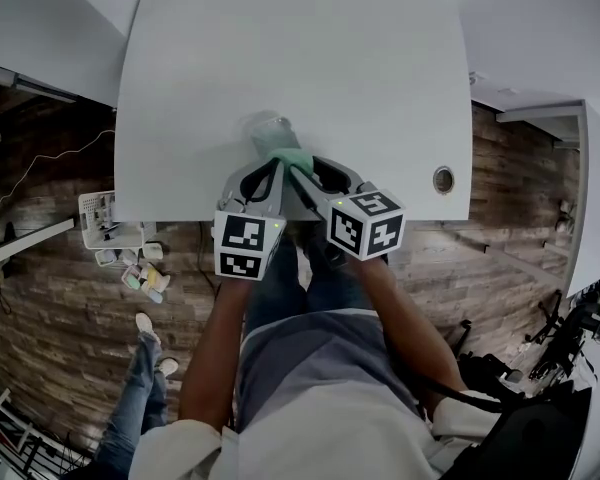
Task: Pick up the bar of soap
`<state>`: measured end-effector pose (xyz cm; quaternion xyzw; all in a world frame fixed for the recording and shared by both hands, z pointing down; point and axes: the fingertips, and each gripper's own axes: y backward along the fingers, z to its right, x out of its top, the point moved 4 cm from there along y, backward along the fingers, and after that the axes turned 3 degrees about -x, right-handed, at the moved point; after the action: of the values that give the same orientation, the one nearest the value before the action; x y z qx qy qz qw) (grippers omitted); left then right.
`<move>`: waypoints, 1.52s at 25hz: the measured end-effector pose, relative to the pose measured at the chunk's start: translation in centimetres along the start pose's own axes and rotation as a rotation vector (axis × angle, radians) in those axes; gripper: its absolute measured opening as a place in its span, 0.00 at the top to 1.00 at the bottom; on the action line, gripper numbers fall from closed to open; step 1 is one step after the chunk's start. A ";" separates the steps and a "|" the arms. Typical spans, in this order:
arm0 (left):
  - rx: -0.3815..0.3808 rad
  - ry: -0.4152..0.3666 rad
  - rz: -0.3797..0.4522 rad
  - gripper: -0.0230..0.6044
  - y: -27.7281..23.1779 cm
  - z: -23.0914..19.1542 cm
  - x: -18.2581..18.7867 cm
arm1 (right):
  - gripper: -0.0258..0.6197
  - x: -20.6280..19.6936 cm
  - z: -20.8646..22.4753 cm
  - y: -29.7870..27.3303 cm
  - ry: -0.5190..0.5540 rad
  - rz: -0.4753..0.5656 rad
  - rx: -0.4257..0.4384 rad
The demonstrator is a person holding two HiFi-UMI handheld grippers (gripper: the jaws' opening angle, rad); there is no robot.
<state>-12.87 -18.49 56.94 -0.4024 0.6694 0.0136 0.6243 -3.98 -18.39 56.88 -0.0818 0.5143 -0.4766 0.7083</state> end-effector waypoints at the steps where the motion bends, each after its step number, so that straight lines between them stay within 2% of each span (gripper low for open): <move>1: 0.000 0.006 0.003 0.96 0.1 0.0 0.0 | 0.71 0.1 0.0 0.1 -0.019 0.001 0.024; 3: -0.004 0.025 0.011 0.96 0.2 -0.1 0.0 | 0.75 0.3 -0.2 0.4 -0.045 0.002 0.083; 5: -0.017 0.039 0.019 0.96 0.3 -0.1 0.0 | 0.75 0.4 -0.2 0.3 -0.023 -0.023 0.107; 7: -0.026 0.043 0.023 0.96 0.3 -0.1 0.1 | 0.72 0.3 -0.3 0.0 0.013 -0.052 0.104; 9: -0.030 0.047 0.029 0.96 0.2 0.0 0.0 | 0.67 0.4 -0.3 -0.3 -0.022 -0.055 0.108; 12: -0.028 0.053 0.034 0.96 0.3 0.1 0.0 | 0.74 0.7 -0.3 -0.7 -0.028 -0.070 0.078; 15: -0.029 0.062 0.034 0.96 0.3 0.0 0.0 | 0.74 0.9 -0.5 -0.8 -0.025 -0.098 0.071; 21: -0.026 0.082 0.038 0.96 0.3 -0.1 0.1 | 0.77 0.9 -0.4 -0.3 -0.120 -0.056 0.085; 25: -0.016 0.095 0.038 0.96 0.4 -0.2 0.0 | 0.77 0.8 -0.4 -0.3 -0.146 -0.055 0.099; 31: -0.026 0.100 0.055 0.96 0.4 0.3 0.8 | 0.77 0.7 0.2 0.1 -0.243 -0.046 0.120; 38: -0.003 0.118 0.064 0.96 0.9 -0.1 1.2 | 0.77 1.1 0.4 0.9 -0.264 -0.032 0.136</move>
<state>-13.32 -18.52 55.47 -0.3817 0.7177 0.0107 0.5823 -3.09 -18.87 55.81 -0.1036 0.3820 -0.5068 0.7659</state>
